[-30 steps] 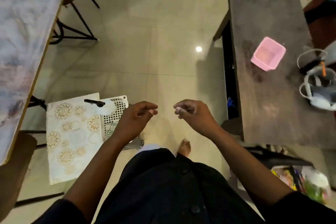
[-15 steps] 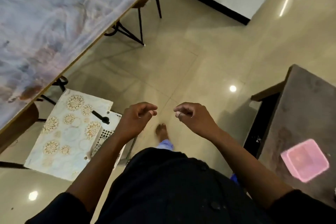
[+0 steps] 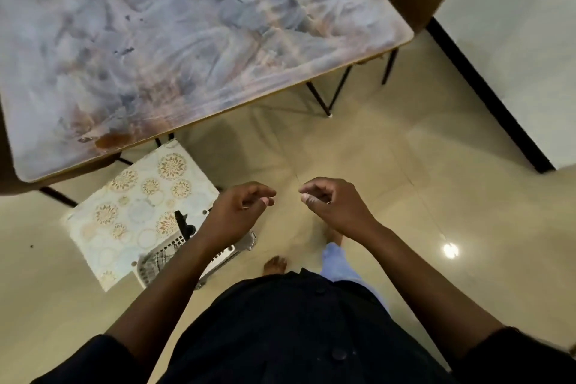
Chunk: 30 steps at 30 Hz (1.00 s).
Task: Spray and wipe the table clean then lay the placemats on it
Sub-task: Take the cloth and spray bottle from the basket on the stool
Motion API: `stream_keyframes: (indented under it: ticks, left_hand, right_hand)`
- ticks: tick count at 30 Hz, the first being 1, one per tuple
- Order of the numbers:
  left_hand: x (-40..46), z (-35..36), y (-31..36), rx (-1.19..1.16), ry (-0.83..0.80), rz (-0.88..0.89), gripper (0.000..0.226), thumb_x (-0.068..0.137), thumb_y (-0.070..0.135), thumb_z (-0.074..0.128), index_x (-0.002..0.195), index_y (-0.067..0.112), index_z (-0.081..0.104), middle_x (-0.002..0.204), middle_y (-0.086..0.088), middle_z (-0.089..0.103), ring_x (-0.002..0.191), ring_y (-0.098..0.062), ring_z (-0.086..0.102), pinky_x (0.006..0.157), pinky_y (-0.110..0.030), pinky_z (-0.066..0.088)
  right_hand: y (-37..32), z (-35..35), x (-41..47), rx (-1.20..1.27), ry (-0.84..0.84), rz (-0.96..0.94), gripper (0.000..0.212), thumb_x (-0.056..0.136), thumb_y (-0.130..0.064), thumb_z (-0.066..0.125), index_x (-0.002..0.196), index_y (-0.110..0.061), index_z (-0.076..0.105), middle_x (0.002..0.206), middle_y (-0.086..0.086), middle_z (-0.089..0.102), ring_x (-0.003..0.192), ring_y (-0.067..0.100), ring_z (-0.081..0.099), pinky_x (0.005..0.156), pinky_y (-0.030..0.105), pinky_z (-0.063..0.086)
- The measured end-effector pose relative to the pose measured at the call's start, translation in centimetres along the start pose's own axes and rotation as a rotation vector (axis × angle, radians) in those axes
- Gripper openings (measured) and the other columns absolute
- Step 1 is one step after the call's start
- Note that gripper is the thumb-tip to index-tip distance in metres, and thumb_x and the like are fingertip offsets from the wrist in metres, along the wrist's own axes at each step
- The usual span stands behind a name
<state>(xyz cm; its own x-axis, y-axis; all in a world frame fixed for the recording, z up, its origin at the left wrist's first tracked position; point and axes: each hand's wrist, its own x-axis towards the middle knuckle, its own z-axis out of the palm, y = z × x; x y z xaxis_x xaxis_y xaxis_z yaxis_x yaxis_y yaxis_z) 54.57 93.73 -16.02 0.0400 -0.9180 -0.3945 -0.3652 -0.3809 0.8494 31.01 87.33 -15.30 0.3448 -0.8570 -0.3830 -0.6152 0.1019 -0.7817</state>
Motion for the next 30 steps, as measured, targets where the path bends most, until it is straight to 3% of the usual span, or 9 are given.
stream_keyframes:
  ticks: [4,9,13,18,22,27,30]
  left_hand:
    - [1.4,1.2,1.1,-0.049,0.208,-0.063,0.021,0.104,0.014,0.065,0.116,0.024,0.078,0.100,0.013,0.081,0.101,0.000,0.074,0.094,-0.031,0.057]
    - [1.6,3.5,2.5,-0.219,0.497,-0.182,0.021,0.101,0.021,0.064,0.116,0.026,0.078,0.101,0.010,0.082,0.104,-0.007,0.075,0.095,-0.037,0.059]
    - [0.7,5.3,2.5,-0.287,0.734,-0.284,0.022,0.104,0.012,0.063,0.114,0.024,0.079,0.098,0.011,0.082,0.098,-0.004,0.075,0.087,-0.029,0.058]
    - [-1.4,6.1,1.1,-0.389,0.977,-0.372,0.025,0.103,0.007,0.063,0.110,0.025,0.078,0.097,0.010,0.082,0.098,-0.003,0.076,0.085,-0.025,0.059]
    - [-2.3,5.5,-0.6,-0.490,1.154,-0.437,0.027,0.103,0.006,0.063,0.107,0.028,0.077,0.096,0.010,0.082,0.096,-0.002,0.076,0.083,-0.021,0.055]
    - [-2.8,2.7,-3.9,-0.621,1.324,-0.495,0.023,0.103,0.011,0.063,0.111,0.028,0.078,0.098,0.011,0.082,0.100,-0.004,0.076,0.088,-0.036,0.060]
    - [-3.5,1.1,-5.4,-0.666,1.402,-0.531,0.023,0.103,0.012,0.064,0.109,0.029,0.078,0.097,0.014,0.082,0.101,-0.002,0.075,0.092,-0.035,0.058]
  right_hand:
    - [-0.8,-3.3,6.2,-0.096,-0.177,-0.125,0.014,0.093,-0.030,0.071,0.105,-0.028,0.077,0.092,-0.012,0.075,0.082,0.002,0.069,0.079,0.026,0.057]
    - [-2.6,-5.9,11.8,-0.208,-0.403,-0.267,0.015,0.093,-0.030,0.071,0.106,-0.027,0.077,0.092,-0.011,0.076,0.082,0.001,0.069,0.078,0.023,0.056]
    - [-4.9,-5.5,15.7,-0.317,-0.582,-0.400,0.015,0.093,-0.029,0.071,0.107,-0.025,0.077,0.090,-0.010,0.075,0.082,0.002,0.069,0.076,0.022,0.055]
    - [-9.0,-1.5,19.1,-0.439,-0.792,-0.539,0.012,0.094,-0.031,0.071,0.105,-0.032,0.075,0.085,-0.017,0.071,0.076,-0.008,0.065,0.070,0.012,0.048]
    - [-12.5,3.1,21.0,-0.540,-0.962,-0.645,0.015,0.093,-0.037,0.070,0.108,-0.035,0.073,0.093,-0.016,0.073,0.086,-0.002,0.068,0.082,0.029,0.059]
    - [-17.0,8.9,22.3,-0.671,-1.088,-0.783,0.018,0.096,-0.035,0.068,0.112,-0.029,0.073,0.100,-0.013,0.074,0.090,-0.002,0.068,0.085,0.030,0.059]
    - [-19.8,12.9,22.4,-0.725,-1.160,-0.827,0.018,0.097,-0.033,0.068,0.112,-0.025,0.074,0.101,-0.010,0.074,0.089,0.000,0.068,0.084,0.031,0.059]
